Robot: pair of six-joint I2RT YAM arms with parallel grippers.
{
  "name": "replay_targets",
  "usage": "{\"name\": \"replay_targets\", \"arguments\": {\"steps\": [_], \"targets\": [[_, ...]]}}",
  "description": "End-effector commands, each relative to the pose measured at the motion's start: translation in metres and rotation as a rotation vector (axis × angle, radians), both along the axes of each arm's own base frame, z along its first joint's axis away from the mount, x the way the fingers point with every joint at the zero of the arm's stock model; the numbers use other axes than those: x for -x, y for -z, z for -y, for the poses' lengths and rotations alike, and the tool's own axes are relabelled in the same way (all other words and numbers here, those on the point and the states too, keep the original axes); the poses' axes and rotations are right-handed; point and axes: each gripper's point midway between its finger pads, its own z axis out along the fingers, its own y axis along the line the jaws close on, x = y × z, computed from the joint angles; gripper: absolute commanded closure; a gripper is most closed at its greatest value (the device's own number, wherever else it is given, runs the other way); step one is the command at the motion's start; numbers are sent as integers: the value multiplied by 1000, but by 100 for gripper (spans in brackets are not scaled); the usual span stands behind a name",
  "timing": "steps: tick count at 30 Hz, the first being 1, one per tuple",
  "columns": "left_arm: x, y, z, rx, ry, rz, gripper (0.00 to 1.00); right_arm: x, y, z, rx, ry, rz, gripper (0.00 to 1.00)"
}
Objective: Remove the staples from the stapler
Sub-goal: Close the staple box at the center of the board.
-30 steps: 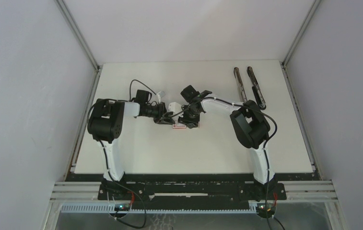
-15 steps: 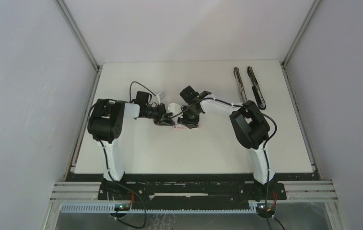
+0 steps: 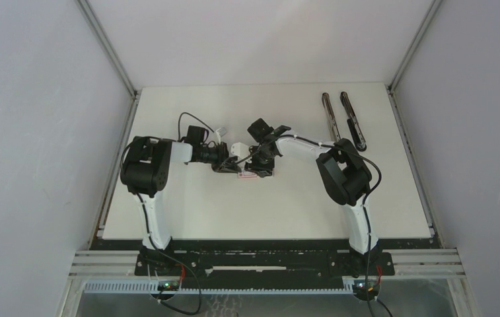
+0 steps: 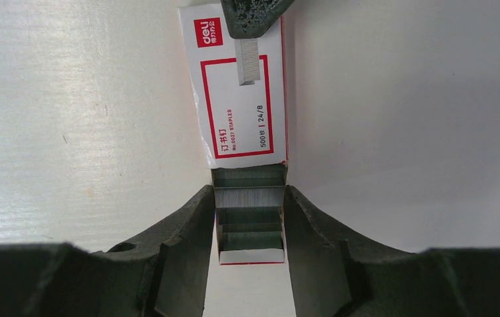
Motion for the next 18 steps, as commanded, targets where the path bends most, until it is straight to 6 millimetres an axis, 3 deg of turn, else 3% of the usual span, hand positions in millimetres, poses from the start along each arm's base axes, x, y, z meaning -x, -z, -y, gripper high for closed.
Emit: {"name": "replay_targets", "arguments": {"steps": [1,18], "targets": [[2,8,-3,-16,-12,-2,85,10,-8,-3,-21,-49,-9,59],[1,10,-4,-20,-17,-3,86,13,-5,0,-6,-88,-13,60]]}}
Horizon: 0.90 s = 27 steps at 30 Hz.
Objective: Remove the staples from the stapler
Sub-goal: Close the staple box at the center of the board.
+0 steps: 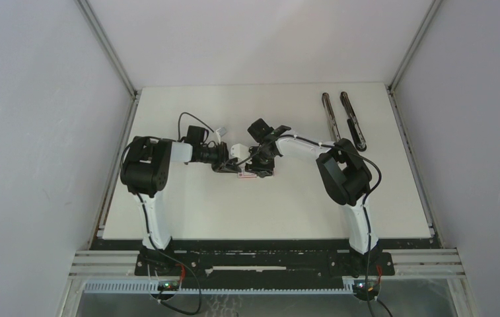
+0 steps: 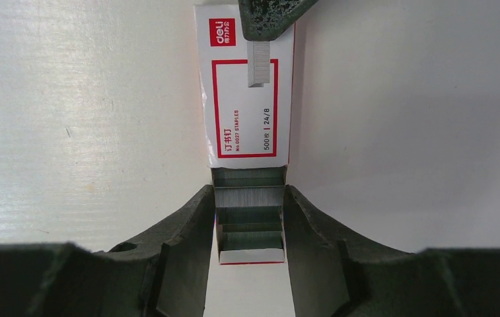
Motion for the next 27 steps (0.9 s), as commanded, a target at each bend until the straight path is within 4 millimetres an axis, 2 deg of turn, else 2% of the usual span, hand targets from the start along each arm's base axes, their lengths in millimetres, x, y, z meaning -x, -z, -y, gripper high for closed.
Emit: {"name": "replay_targets", "arguments": {"steps": [1,16,27], "targets": [[2,9,-4,-18,-14,-5,86,12,-6,1,-5,-39,-17,60],[3,10,-3,-12,-12,-17,85,9,-9,-14,-22,-27,-8,59],[5,11,-3,-11,-11,-18,85,-4,-14,-18,-39,78,-3,59]]}}
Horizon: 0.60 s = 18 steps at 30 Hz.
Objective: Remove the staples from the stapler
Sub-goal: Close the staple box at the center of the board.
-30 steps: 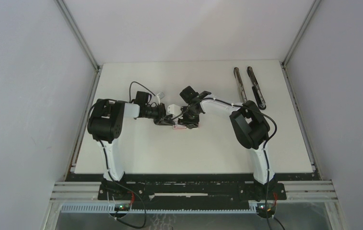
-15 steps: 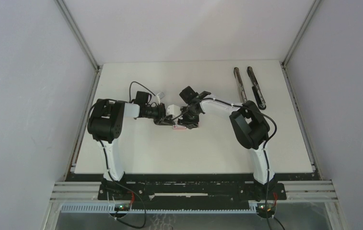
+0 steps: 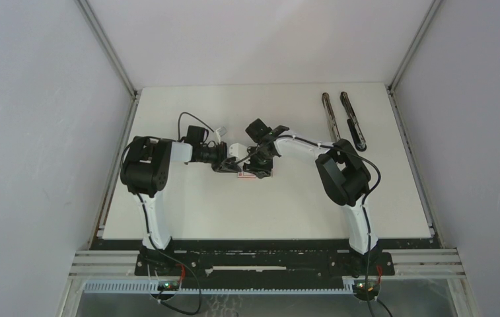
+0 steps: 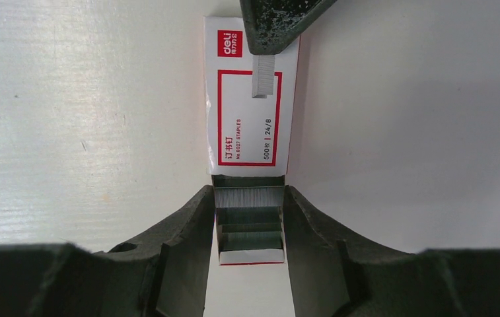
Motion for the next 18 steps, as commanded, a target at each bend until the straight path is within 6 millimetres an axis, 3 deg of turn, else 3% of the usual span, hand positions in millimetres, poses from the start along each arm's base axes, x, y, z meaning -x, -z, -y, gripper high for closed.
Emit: {"name": "replay_targets", "arguments": {"steps": [1,13,18], "targets": [[6,11,-3,-14,-11,-21,85,-9,-13,-13,-43,52,9,59],[4,7,-3,-10,-11,-12,79,-2,-11,-17,-29,33,6,54],[3,2,-5,-7,-17,1,73,-9,-28,-10,-72,67,1,41]]}}
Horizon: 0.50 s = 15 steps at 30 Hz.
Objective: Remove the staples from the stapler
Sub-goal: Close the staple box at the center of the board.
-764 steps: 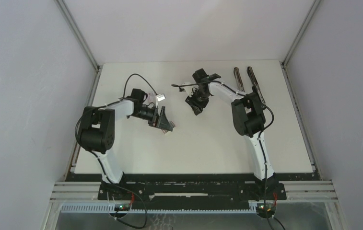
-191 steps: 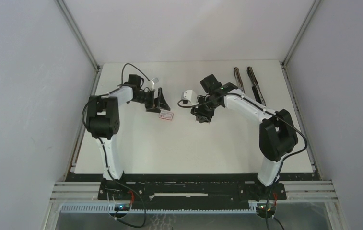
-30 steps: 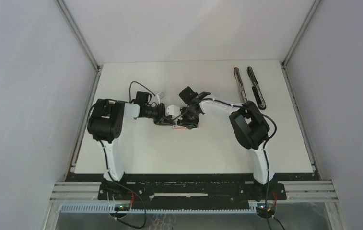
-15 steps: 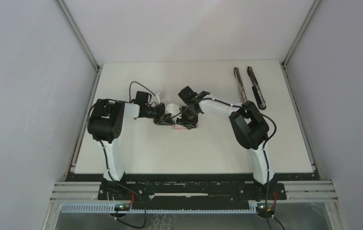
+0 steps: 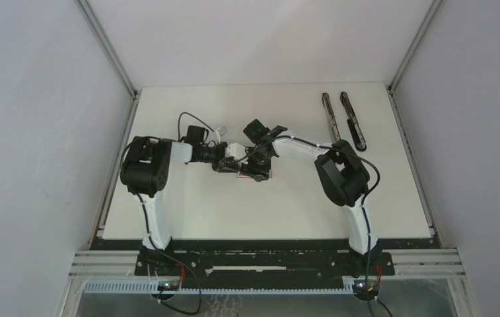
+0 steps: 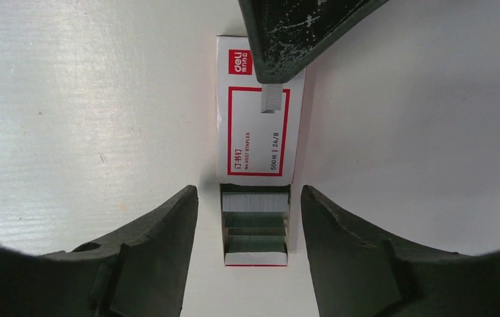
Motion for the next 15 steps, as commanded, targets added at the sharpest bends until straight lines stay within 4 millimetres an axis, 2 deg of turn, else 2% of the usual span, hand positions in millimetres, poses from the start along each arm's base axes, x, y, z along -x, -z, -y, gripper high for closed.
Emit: {"name": "replay_targets", "arguments": {"steps": [1,6,8,11,15], "targets": [[3,3,-7,-19,-19,5,72,-12,-32,-4,-83,38,13,39],[2,4,-10,-17,-27,1,68,-17,-72,4,-152,113,27,31],[1,3,-11,-15,-29,2,66,-22,-80,14,-157,194,29,29],[1,1,-11,-7,-27,3,64,-29,-79,36,-147,334,22,28],[0,1,-10,-7,-24,9,60,-32,-60,67,-105,518,9,27]]}}
